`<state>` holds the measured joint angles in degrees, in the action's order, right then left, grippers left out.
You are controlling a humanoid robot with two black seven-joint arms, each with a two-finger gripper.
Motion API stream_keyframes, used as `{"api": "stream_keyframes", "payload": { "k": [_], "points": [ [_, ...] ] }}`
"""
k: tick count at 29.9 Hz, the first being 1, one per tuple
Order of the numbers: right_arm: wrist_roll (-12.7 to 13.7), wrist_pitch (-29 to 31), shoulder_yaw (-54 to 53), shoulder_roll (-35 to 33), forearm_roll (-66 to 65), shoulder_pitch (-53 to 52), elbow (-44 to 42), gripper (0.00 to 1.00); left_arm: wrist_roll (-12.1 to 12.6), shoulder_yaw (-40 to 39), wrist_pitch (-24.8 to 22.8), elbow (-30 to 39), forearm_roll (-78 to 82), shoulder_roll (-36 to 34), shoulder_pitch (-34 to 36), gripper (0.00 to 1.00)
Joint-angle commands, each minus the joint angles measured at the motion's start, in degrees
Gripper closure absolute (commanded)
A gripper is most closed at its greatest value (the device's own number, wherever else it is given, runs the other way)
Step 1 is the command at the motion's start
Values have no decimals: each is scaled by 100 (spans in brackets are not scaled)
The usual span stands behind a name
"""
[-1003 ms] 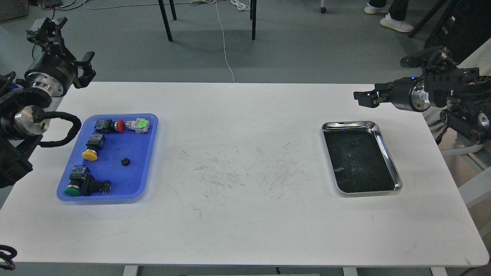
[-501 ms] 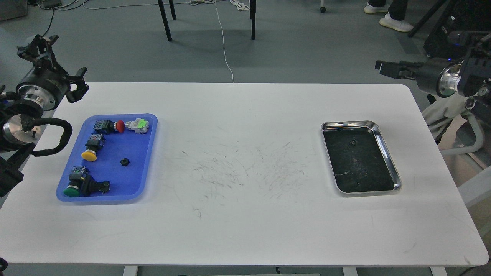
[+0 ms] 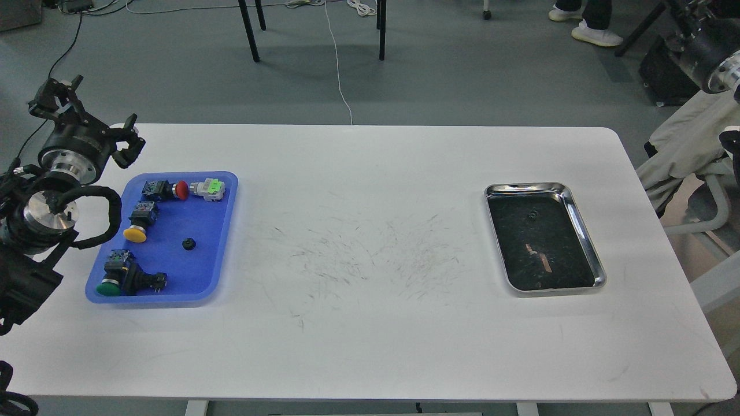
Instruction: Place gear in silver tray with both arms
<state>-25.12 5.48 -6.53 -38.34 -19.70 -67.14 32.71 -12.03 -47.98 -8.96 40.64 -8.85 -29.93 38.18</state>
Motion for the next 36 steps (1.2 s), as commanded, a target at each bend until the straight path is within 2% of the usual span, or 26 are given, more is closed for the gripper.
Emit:
{"api": "stream_keyframes", "payload": {
  "k": [1, 6, 9, 10, 14, 17, 20, 23, 27, 32, 34, 36],
  "points": [
    [-10, -99, -454, -7, 484, 297, -1, 7, 139, -27, 88, 136, 6, -22, -118, 2],
    [-19, -346, -1069, 11, 502, 676, 78, 6, 297, -1, 70, 312, 24, -153, -469, 2],
    [-19, -355, -1184, 2, 502, 790, 175, 6, 674, 9, -35, 479, 50, -373, -470, 2],
    [-19, -346, -1193, 2, 502, 817, 175, 6, 710, 8, -35, 549, 59, -400, -470, 3],
    [-19, -346, -1202, 46, 502, 887, 175, 6, 571, -149, 35, 655, -20, -339, -461, 3],
    [-28, -355, -1202, 72, 511, 896, 210, 6, 176, -693, 210, 796, -152, -225, -645, 5],
    [-45, -355, -1211, 90, 511, 931, 227, 6, -272, -1247, 1034, 945, -108, -163, -1049, 8],
    [-63, -364, -1263, 99, 511, 1054, 271, 6, -274, -1608, 1694, 1138, -117, -154, -1067, 8],
    [-63, -364, -1447, 107, 511, 1212, 377, 6, -107, -1802, 1784, 1314, -187, -198, -1015, 8],
    [-63, -364, -1501, 107, 511, 1256, 386, 6, 604, -1724, 1662, 1305, -196, -250, -971, 7],
    [-72, -355, -1509, 107, 511, 1274, 394, 6, 640, -1234, 1495, 1227, -109, -320, -883, 6],
    [-72, -355, -1536, 107, 511, 1283, 386, 6, 623, -129, 1363, 912, -38, -583, -490, 4]
  ]
}}
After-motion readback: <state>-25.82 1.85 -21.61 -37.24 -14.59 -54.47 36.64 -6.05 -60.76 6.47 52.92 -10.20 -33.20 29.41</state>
